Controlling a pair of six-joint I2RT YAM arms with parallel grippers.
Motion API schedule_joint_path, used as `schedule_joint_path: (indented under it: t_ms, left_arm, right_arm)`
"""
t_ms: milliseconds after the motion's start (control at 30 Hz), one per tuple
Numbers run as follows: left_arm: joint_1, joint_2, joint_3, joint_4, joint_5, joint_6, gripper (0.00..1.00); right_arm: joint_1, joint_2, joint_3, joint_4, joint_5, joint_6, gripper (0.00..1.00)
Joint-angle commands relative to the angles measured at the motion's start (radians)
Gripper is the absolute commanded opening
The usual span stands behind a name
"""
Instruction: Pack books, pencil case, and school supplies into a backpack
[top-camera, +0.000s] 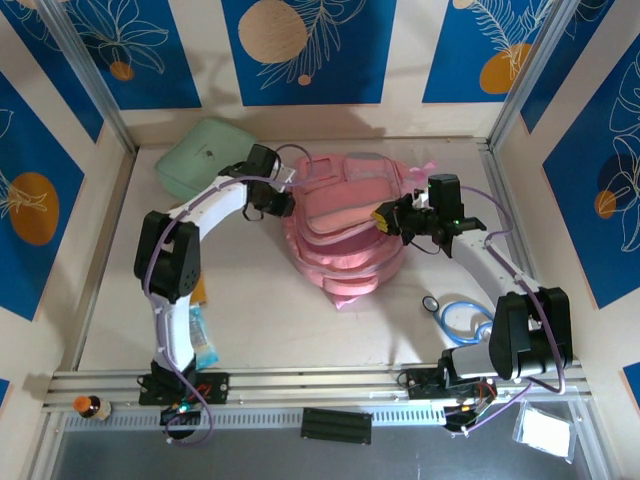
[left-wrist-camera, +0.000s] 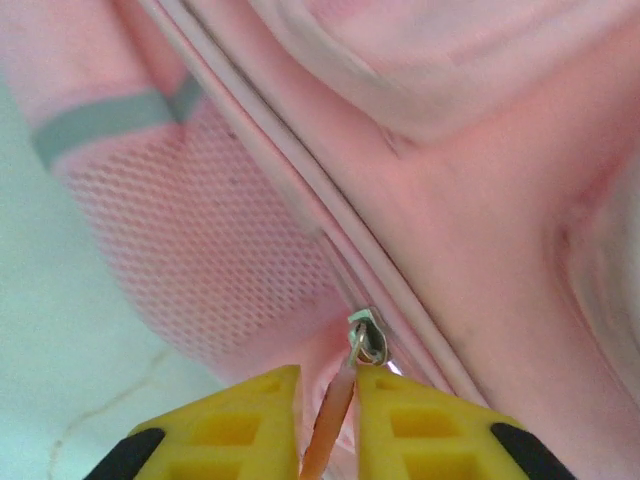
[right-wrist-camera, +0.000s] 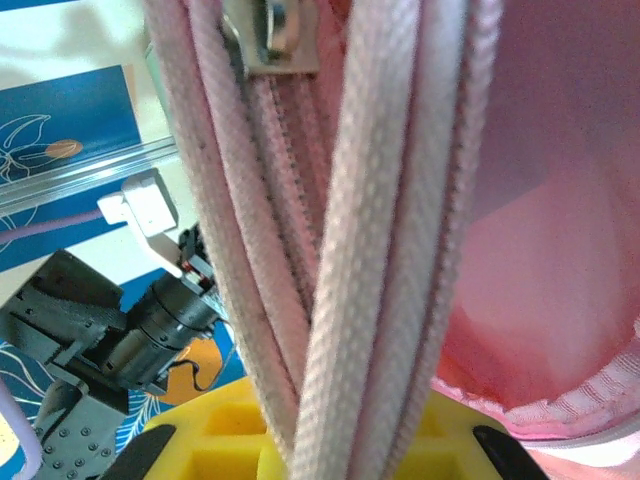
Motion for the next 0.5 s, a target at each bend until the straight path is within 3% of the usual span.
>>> schedule_joint_path:
  t_ms: [0, 200, 300, 467]
  left_arm:
    - [0.016, 0.011, 0.030, -0.022, -0.066, -0.042, 0.28]
    - [0.028, -0.176, -0.161, 0.028, -0.174, -0.157, 0.55]
    - [0.050, -0.306, -0.290, 0.056, -0.226, -0.221, 0.70]
    - [0.122, -0.506, -0.489, 0.063, -0.274, -0.323, 0.84]
  right_arm:
    - [0.012, -0.044, -0.010, -0.004, -0.008, -0.032, 0.16]
    - [0.018, -0.107, -0.016, -0.158, 0.147, -0.111, 0.56]
    - [0.014, -0.148, -0.012, -0.255, 0.264, -0.165, 0.64]
    - [0.012, -0.206, 0.000, -0.353, 0.413, -0.241, 0.73]
